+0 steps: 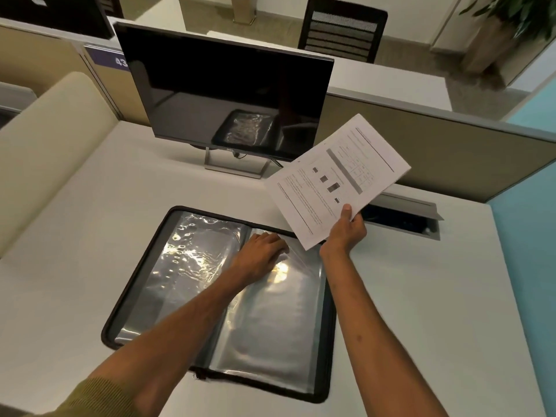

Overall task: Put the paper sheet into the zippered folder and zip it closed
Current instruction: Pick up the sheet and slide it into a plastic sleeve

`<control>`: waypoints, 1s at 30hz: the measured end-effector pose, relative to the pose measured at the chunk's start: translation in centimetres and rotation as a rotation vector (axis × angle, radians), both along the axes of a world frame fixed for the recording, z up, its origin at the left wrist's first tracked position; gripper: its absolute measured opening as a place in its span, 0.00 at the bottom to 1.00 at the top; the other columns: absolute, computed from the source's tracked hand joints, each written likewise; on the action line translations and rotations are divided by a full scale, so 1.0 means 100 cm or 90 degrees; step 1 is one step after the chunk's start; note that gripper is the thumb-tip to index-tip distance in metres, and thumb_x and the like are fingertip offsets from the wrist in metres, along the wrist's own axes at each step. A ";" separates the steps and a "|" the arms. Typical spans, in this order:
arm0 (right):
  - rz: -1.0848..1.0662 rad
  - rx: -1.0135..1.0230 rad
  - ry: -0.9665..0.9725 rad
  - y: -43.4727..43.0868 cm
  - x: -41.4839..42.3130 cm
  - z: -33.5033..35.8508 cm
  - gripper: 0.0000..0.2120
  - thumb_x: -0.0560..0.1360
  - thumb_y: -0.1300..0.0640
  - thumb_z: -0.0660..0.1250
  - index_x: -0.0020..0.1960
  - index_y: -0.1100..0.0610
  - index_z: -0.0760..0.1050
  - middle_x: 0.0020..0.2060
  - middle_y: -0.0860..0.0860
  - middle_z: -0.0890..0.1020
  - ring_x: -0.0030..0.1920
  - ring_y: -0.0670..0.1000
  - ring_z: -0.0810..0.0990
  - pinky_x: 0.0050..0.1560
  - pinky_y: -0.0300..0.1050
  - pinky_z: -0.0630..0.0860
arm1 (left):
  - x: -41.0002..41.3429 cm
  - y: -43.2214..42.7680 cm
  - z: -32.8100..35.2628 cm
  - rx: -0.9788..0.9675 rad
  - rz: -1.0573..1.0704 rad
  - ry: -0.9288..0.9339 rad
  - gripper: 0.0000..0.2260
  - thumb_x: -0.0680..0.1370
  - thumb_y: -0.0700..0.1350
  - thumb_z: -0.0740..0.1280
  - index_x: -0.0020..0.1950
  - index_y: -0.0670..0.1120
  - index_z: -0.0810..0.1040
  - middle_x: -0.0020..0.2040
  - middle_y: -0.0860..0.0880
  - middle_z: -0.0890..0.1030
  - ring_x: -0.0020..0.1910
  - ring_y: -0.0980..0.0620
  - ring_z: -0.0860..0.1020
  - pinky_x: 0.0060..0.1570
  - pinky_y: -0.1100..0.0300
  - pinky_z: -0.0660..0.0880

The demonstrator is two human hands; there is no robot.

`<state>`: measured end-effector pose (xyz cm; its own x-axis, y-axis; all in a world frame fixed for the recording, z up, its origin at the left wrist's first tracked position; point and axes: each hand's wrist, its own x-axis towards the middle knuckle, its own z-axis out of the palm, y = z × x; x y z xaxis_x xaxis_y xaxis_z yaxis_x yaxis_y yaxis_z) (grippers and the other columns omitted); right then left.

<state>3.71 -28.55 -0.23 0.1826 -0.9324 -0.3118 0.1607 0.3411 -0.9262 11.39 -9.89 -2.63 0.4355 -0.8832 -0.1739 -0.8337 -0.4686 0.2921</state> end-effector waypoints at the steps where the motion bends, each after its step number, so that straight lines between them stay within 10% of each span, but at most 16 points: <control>1: 0.001 -0.004 -0.010 0.003 -0.001 0.001 0.10 0.85 0.53 0.66 0.61 0.55 0.82 0.53 0.51 0.88 0.47 0.51 0.90 0.45 0.55 0.88 | -0.001 0.000 0.000 0.003 0.004 -0.001 0.15 0.89 0.54 0.58 0.72 0.55 0.79 0.71 0.55 0.79 0.72 0.51 0.75 0.73 0.52 0.69; 17: 0.132 -0.126 0.033 0.015 0.009 0.009 0.12 0.84 0.49 0.67 0.58 0.55 0.83 0.53 0.51 0.89 0.49 0.54 0.90 0.44 0.51 0.88 | 0.001 -0.015 0.008 -0.015 0.002 -0.031 0.13 0.89 0.52 0.61 0.71 0.55 0.79 0.71 0.59 0.80 0.74 0.54 0.73 0.72 0.54 0.68; 22: 0.172 -0.145 0.037 0.010 0.006 0.009 0.06 0.84 0.47 0.68 0.51 0.38 0.82 0.52 0.48 0.89 0.49 0.53 0.90 0.45 0.52 0.88 | 0.000 -0.025 0.004 -0.016 0.002 -0.015 0.12 0.88 0.50 0.63 0.70 0.54 0.80 0.72 0.58 0.80 0.74 0.53 0.73 0.74 0.54 0.67; 30: 0.205 -0.074 0.027 0.006 0.002 -0.007 0.13 0.84 0.51 0.68 0.65 0.54 0.82 0.54 0.51 0.89 0.51 0.55 0.90 0.47 0.54 0.88 | 0.000 -0.021 -0.001 -0.034 0.005 0.012 0.12 0.88 0.51 0.62 0.70 0.54 0.80 0.70 0.57 0.82 0.75 0.52 0.73 0.75 0.53 0.67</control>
